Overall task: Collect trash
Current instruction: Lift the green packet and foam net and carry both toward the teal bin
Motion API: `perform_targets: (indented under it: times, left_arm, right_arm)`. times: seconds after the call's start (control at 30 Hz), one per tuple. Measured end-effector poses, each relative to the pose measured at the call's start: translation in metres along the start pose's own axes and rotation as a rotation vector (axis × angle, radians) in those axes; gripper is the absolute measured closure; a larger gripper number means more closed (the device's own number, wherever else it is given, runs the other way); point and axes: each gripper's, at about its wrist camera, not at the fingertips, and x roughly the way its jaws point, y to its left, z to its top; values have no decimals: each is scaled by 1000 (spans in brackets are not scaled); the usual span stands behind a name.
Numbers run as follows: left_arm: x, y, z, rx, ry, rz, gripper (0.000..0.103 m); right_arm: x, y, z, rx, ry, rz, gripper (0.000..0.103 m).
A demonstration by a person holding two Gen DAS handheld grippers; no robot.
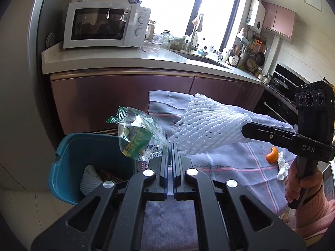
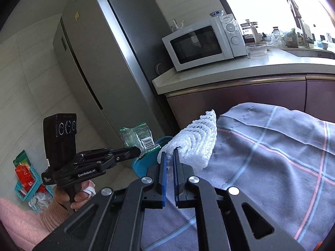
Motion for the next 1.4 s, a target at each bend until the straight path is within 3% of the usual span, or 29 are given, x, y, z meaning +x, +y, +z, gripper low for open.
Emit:
perform_targets:
  times: [0.67, 1.4]
  left_arm:
    - [19, 66, -13, -100, 53, 124, 100]
    - [80, 118, -40, -167, 184, 186, 100]
  right_arm:
    - [95, 20, 12, -48, 163, 44, 98]
    - [192, 20, 3, -79, 370, -10, 98]
